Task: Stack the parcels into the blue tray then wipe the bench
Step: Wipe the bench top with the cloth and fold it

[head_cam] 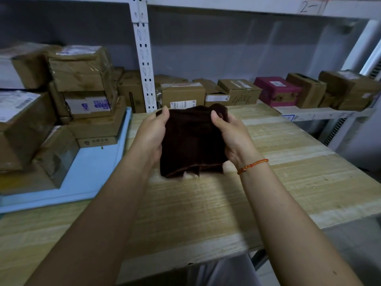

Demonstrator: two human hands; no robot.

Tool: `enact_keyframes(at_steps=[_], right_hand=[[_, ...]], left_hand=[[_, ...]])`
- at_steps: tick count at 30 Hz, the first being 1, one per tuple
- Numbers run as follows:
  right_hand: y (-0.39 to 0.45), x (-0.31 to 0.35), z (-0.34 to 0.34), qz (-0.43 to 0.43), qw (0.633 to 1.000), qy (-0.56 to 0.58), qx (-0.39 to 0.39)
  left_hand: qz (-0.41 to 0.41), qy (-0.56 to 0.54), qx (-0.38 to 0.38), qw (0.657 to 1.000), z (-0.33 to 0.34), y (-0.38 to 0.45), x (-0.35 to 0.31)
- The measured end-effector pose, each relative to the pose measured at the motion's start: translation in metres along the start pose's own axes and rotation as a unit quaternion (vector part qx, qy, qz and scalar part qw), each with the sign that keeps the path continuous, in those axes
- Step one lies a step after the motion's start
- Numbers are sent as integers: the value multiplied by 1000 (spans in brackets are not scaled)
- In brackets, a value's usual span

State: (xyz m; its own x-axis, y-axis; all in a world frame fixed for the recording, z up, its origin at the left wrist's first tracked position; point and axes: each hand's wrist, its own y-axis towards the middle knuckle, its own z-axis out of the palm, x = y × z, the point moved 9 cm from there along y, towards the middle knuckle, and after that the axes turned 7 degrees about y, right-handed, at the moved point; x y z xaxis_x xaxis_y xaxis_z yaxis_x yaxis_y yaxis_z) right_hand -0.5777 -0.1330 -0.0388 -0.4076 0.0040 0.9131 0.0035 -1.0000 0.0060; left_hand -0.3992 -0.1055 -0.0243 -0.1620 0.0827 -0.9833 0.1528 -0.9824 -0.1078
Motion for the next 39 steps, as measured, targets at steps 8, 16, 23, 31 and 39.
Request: enact_keyframes(at_steps=[8, 16, 23, 31, 39], right_hand=[[2, 22, 15, -33, 991, -14, 126], [5, 28, 17, 63, 986, 114, 106], [6, 72, 28, -70, 990, 114, 31], [15, 91, 21, -61, 990, 127, 22], [-2, 40, 45, 19, 930, 195, 310]], left_hand=[[108, 18, 9, 994, -9, 8, -41], [-17, -43, 128, 991, 8, 5, -22], [14, 212, 67, 975, -4, 18, -11], [91, 241, -36, 965, -32, 27, -31], [292, 284, 142, 902, 22, 2, -69]])
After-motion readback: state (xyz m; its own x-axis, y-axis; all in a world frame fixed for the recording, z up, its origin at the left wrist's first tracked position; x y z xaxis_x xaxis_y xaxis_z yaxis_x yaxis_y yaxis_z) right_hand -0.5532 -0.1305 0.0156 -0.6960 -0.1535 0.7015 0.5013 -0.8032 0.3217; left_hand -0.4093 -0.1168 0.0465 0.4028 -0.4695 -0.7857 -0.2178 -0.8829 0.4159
